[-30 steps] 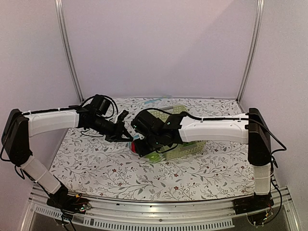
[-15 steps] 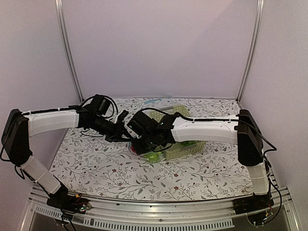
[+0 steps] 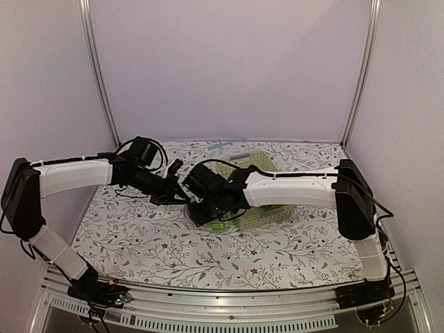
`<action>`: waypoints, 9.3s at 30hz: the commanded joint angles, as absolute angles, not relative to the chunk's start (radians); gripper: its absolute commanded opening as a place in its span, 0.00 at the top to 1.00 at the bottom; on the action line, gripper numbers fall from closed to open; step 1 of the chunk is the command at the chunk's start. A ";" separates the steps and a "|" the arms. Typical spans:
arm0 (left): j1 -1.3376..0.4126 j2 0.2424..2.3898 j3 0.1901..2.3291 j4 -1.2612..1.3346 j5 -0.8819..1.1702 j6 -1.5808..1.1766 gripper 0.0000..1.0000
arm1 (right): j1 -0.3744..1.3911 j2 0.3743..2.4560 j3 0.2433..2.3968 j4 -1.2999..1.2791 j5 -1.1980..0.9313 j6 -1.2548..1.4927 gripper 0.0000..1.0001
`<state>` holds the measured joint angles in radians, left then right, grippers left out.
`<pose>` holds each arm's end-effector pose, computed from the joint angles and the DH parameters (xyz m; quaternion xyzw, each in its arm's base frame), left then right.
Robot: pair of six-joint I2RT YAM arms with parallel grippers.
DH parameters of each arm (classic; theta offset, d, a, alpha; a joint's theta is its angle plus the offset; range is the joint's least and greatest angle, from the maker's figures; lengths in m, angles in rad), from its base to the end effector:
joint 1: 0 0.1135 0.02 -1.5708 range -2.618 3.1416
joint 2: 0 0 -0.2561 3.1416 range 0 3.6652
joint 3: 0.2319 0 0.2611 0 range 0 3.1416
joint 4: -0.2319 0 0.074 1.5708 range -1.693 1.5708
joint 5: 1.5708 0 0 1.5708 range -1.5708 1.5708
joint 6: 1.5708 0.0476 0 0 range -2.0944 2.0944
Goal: Place the food in the zip-top bag and seal the zipper
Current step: Adjust the fake fruit in the zipper food storage bag, then hold the zipper food storage bag at the center of the board, then hold the zipper from the zipper food storage bag, then zip the zipper of the food storage bag, then place the zipper food storage bag at the center of the board, then reset both arms
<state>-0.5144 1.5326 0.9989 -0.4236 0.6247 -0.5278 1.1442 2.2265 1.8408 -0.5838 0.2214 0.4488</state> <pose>0.2687 -0.1838 0.1997 0.0867 0.9078 -0.3971 0.1034 0.2174 0.4530 0.1772 -0.2927 0.9036 0.1366 0.2812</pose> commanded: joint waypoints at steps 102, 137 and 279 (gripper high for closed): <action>-0.997 1.200 0.909 -0.067 0.421 -0.136 0.53 | 0.969 1.594 1.548 -0.873 -0.655 -0.005 1.00; -1.054 1.311 0.983 -0.104 0.412 -0.094 0.77 | 0.971 1.623 1.552 -0.885 -0.666 -0.006 1.00; -0.109 1.216 0.657 -0.027 0.130 -0.431 0.01 | 0.272 1.405 0.956 -0.300 -0.144 0.452 0.01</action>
<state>-0.2096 1.2079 0.6411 -0.1234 0.1570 -0.4816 0.3592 1.3872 0.9928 -0.4187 -0.0944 0.4278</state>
